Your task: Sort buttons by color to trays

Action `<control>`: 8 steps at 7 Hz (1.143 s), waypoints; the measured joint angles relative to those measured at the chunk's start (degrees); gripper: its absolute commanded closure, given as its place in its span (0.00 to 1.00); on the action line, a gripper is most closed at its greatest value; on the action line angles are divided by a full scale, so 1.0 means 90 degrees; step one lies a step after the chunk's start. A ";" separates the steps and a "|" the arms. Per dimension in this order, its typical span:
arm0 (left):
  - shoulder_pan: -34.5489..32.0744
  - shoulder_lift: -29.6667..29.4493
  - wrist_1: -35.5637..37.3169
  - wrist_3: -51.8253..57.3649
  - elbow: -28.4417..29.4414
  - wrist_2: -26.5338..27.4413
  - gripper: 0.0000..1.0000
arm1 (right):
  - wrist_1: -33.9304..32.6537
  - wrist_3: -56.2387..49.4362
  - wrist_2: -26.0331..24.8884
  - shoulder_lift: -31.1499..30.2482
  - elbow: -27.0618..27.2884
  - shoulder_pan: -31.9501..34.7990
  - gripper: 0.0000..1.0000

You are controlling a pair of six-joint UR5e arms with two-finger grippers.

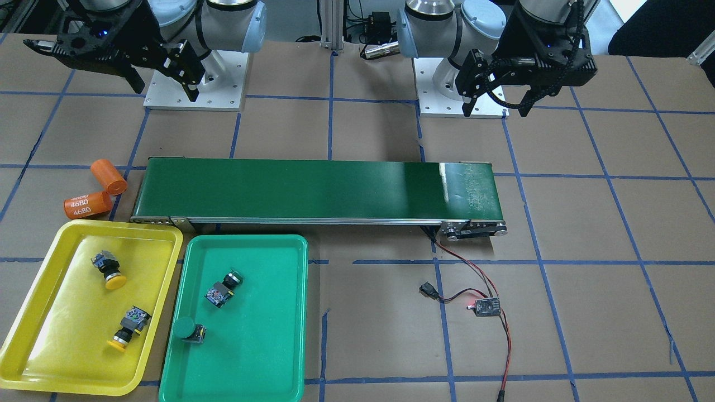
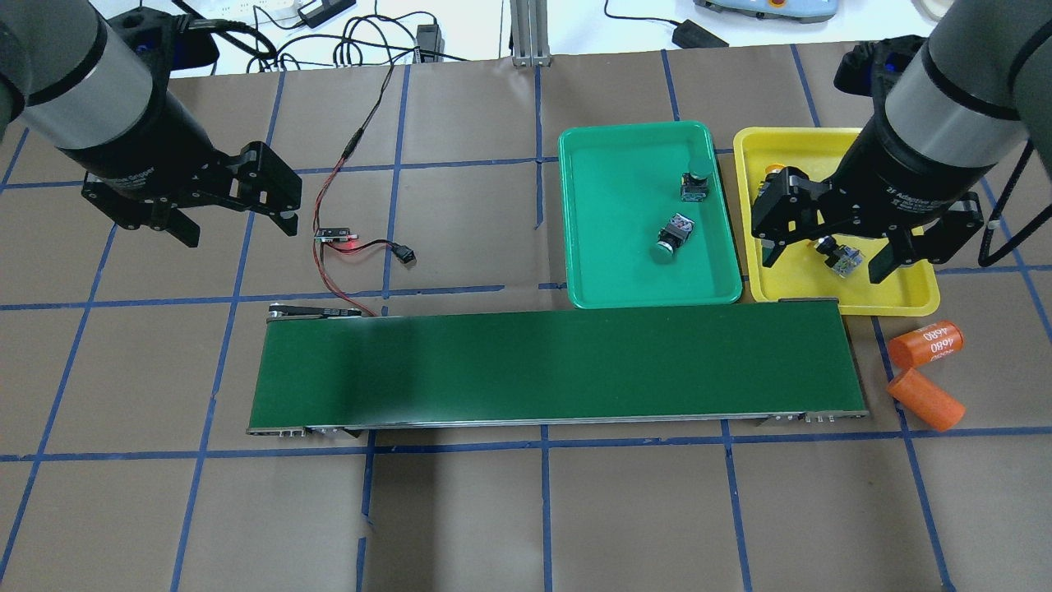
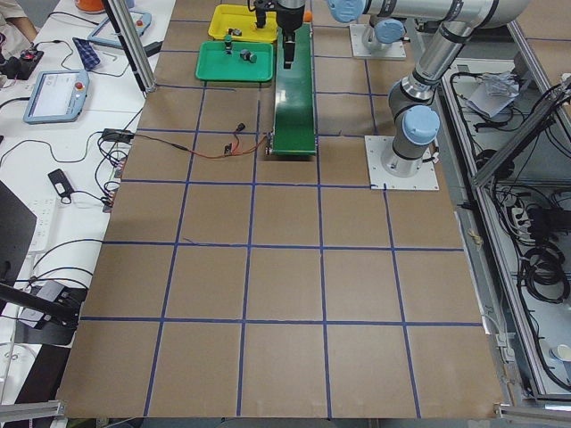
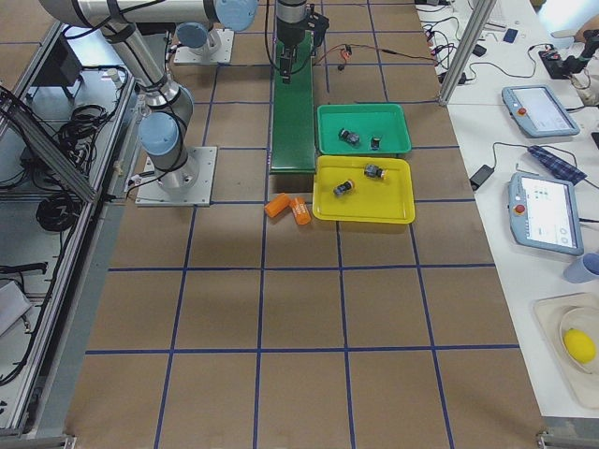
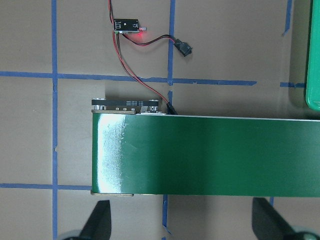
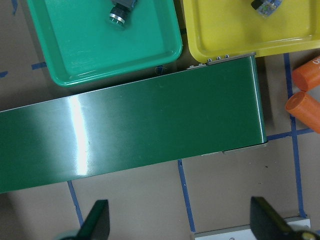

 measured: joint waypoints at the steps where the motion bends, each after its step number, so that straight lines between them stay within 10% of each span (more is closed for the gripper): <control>1: 0.0029 -0.0111 -0.0008 -0.0004 0.0035 0.0030 0.00 | 0.0001 -0.0169 0.0004 0.0021 0.0003 0.0000 0.00; 8: 0.0149 0.0354 -0.0307 -0.0136 -0.0077 0.0061 0.00 | 0.0008 -0.0305 -0.0252 0.0009 0.0004 -0.0010 0.00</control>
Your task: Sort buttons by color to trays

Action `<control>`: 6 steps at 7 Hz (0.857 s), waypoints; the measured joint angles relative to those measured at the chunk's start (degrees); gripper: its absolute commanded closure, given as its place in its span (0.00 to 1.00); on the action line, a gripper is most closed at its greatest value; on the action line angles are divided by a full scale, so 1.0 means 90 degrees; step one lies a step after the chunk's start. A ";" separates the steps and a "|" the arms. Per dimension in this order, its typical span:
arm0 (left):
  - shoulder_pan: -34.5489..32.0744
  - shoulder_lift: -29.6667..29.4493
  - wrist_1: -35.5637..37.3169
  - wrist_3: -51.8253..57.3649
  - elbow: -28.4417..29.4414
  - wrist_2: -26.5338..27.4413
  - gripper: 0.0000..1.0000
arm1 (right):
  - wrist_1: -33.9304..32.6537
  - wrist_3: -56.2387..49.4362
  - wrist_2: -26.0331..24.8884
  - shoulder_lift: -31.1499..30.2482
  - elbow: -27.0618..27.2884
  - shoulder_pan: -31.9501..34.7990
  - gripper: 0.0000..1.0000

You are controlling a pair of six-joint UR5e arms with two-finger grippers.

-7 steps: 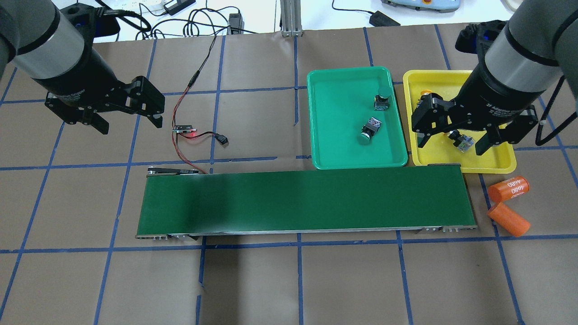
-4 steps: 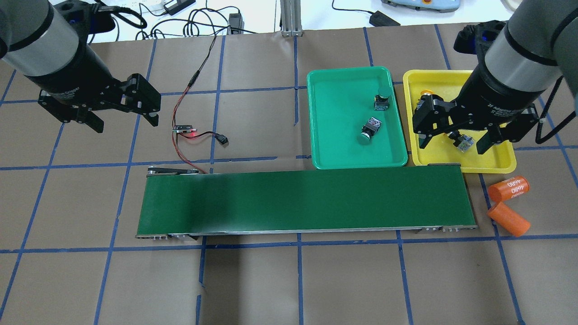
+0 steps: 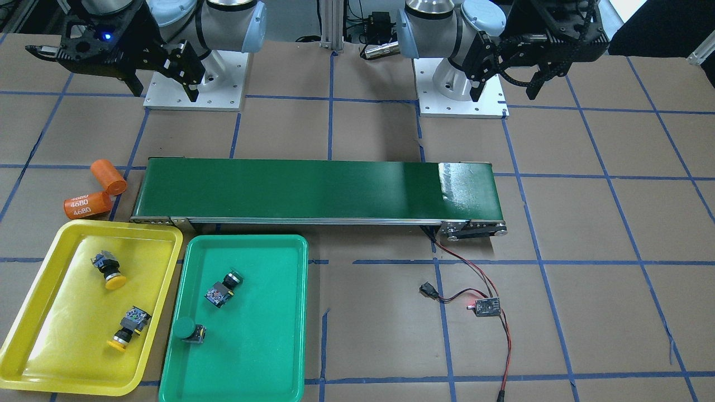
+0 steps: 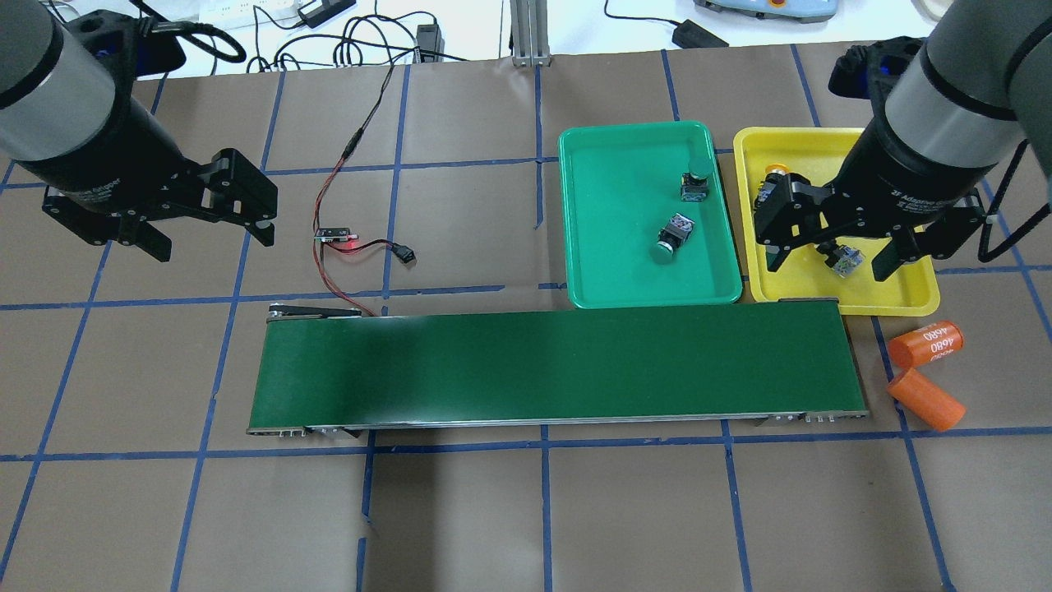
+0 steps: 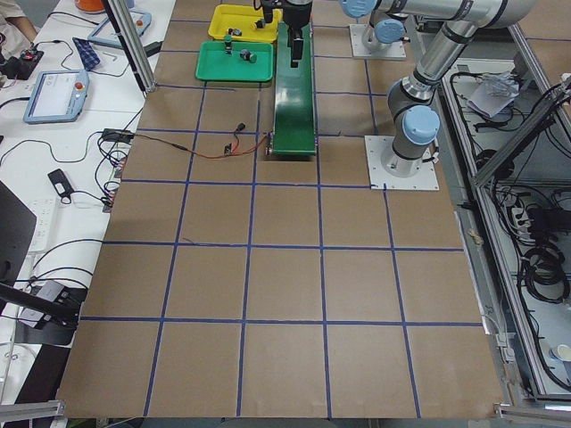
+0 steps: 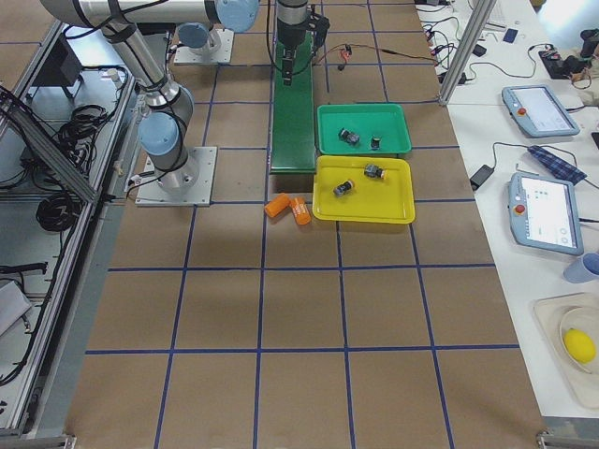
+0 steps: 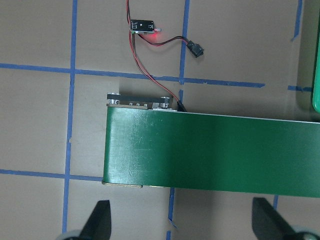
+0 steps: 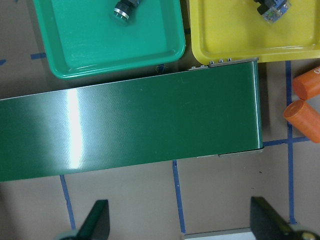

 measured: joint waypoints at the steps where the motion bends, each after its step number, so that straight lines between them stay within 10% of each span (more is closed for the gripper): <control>1: 0.0012 0.0000 -0.0027 0.0008 -0.0017 -0.0031 0.00 | -0.0007 -0.0019 -0.0140 0.0004 0.0001 0.0001 0.00; 6: -0.0002 0.0431 -0.0369 0.0039 -0.0016 0.0173 0.00 | -0.0027 -0.0048 -0.0166 0.0140 -0.0106 0.0022 0.00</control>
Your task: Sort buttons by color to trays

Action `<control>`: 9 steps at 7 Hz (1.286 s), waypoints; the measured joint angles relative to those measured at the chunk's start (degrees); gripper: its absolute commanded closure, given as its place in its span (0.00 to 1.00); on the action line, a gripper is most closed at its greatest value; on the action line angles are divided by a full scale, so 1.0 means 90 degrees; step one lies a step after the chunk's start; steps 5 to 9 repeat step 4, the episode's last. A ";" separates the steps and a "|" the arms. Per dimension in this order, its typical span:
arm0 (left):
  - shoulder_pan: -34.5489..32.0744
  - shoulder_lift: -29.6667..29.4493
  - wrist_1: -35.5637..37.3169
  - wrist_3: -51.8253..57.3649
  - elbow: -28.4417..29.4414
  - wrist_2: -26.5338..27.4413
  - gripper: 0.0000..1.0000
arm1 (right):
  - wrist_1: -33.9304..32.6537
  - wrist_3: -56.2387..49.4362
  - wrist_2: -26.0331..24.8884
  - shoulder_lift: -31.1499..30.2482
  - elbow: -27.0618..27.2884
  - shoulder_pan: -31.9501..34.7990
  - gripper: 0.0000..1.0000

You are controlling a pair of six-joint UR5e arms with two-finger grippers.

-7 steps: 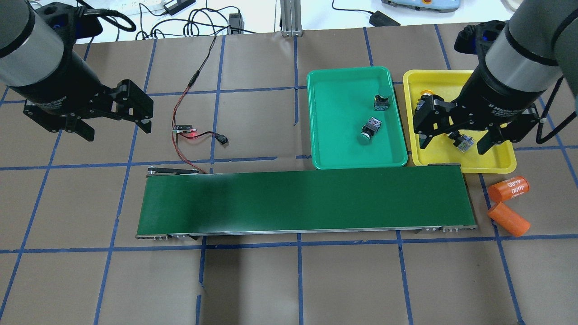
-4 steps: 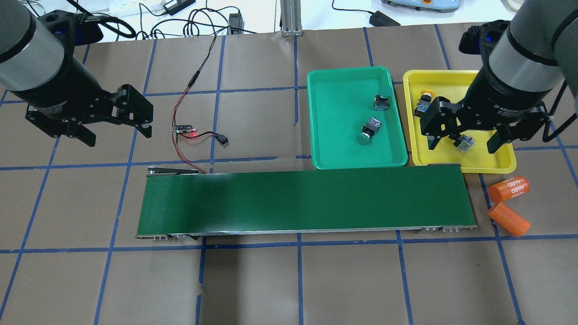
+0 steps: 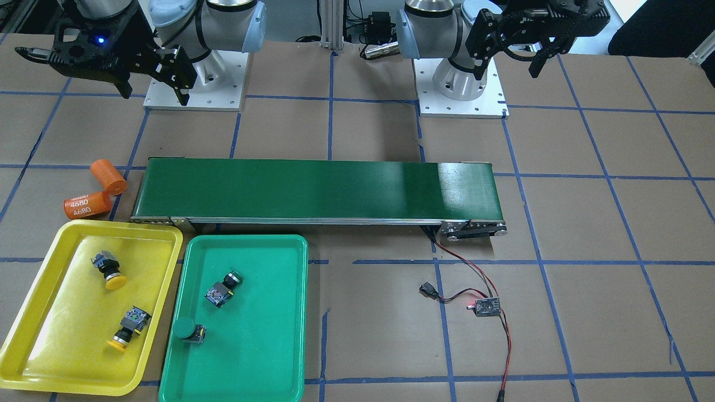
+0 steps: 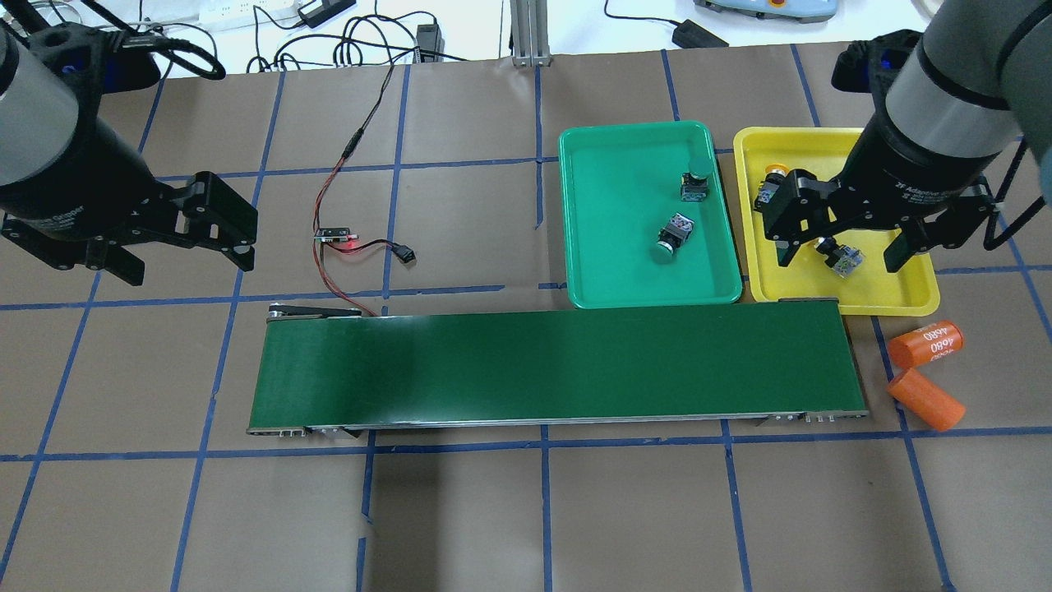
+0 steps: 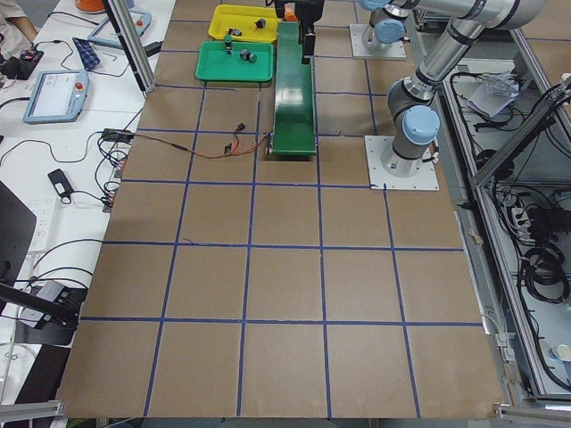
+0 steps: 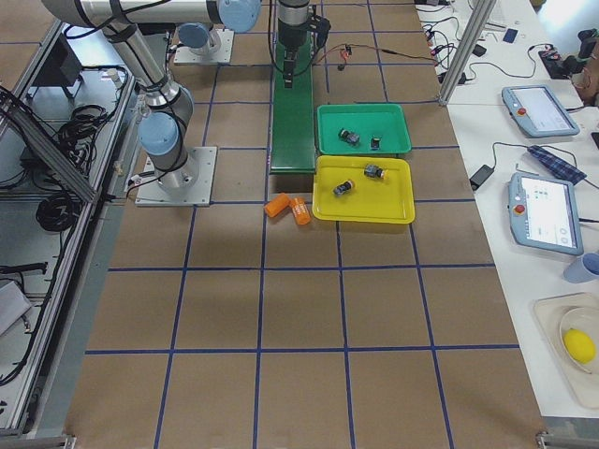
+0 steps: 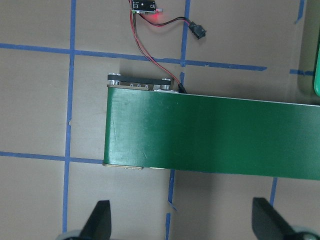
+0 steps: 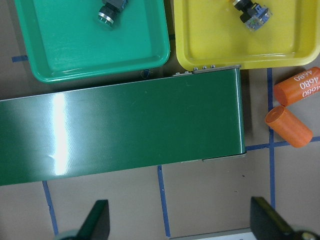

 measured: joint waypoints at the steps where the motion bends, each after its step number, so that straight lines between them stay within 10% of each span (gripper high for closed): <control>1: 0.0010 0.0023 0.0009 0.0001 -0.0014 0.0002 0.00 | 0.0000 0.0000 0.0013 0.0010 -0.0027 0.0004 0.00; 9: -0.0016 0.0053 -0.0019 0.0004 -0.0045 -0.0116 0.00 | 0.0001 -0.0001 0.0021 0.0020 -0.0057 0.0007 0.00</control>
